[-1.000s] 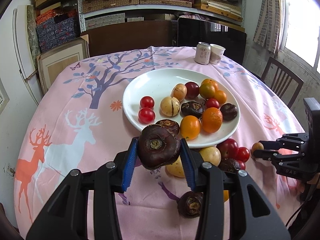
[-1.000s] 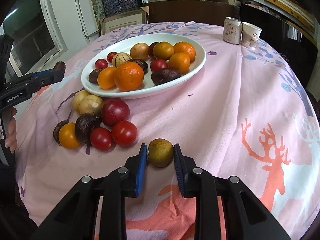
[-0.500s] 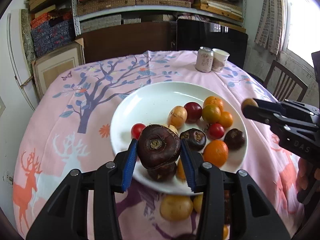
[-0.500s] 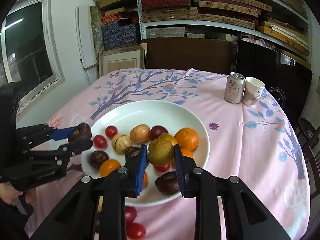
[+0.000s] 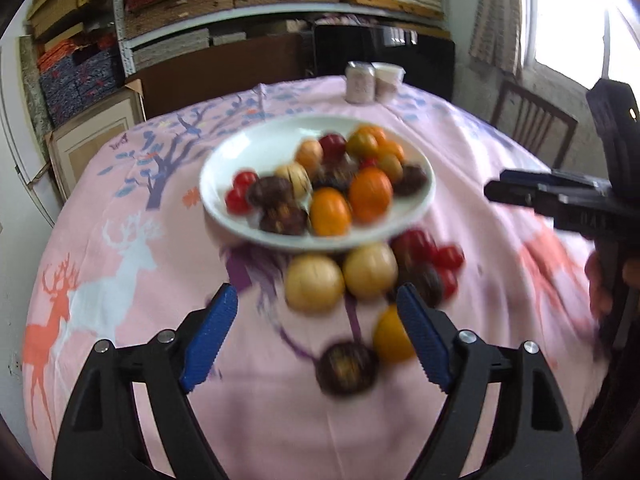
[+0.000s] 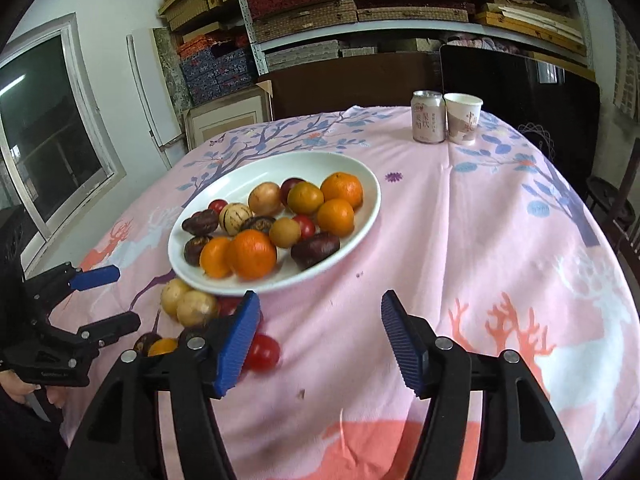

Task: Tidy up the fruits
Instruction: 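Release the green-brown fruit onto the plate with the right tool, then grasp a red tomato with the right tool while the left tool carries the plum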

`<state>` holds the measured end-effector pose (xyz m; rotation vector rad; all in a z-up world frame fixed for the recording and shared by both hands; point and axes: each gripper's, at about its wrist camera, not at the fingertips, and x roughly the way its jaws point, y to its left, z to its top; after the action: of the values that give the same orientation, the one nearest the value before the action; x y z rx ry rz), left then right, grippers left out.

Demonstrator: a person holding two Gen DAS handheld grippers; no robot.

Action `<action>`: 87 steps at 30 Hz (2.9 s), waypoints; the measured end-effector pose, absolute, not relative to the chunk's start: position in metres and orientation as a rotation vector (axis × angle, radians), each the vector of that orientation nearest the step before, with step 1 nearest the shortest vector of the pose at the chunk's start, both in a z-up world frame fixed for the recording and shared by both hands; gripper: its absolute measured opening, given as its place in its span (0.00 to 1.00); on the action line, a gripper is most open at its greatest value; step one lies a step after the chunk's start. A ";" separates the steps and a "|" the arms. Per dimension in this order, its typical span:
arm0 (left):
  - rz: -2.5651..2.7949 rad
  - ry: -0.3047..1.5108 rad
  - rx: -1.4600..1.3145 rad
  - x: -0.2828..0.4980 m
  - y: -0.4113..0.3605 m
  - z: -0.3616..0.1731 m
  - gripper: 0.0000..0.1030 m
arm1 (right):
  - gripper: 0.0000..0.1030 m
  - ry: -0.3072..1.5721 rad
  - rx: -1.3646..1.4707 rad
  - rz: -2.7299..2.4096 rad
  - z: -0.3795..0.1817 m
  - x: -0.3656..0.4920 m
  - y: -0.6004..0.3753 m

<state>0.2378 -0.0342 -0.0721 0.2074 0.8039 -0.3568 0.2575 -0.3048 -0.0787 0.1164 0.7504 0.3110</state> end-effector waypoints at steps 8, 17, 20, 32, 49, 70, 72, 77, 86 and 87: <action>-0.373 0.895 0.286 0.220 -0.038 -0.107 0.63 | 0.62 0.782 0.126 0.315 -0.094 0.239 -0.303; -0.461 0.939 0.196 0.233 -0.036 -0.116 0.38 | 0.62 0.834 0.067 0.353 -0.103 0.230 -0.288; -0.444 0.895 0.112 0.231 -0.021 -0.108 0.38 | 0.62 0.851 0.013 0.367 -0.107 0.230 -0.276; -0.405 0.886 -0.038 0.238 0.004 -0.103 0.38 | 0.50 0.893 0.043 0.352 -0.113 0.264 -0.259; -0.389 0.876 -0.042 0.238 0.006 -0.103 0.38 | 0.28 0.860 0.107 0.391 -0.097 0.246 -0.276; -0.309 0.784 0.035 0.219 0.000 -0.081 0.38 | 0.28 0.756 0.103 0.370 -0.069 0.219 -0.297; -0.309 0.771 0.046 0.221 -0.002 -0.074 0.38 | 0.28 0.735 0.100 0.370 -0.062 0.221 -0.298; -0.301 0.723 0.083 0.243 -0.012 -0.051 0.38 | 0.28 0.695 0.100 0.371 -0.042 0.245 -0.296; -0.289 0.711 0.109 0.332 -0.044 -0.036 0.38 | 0.28 0.690 0.076 0.396 -0.031 0.336 -0.255; -0.285 0.718 0.108 0.342 -0.046 -0.038 0.39 | 0.30 0.693 0.073 0.401 -0.033 0.345 -0.250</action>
<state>0.3416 -0.0463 -0.0383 0.1076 0.7185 -0.2852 0.3446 -0.2505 -0.0326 0.0735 0.6933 0.4013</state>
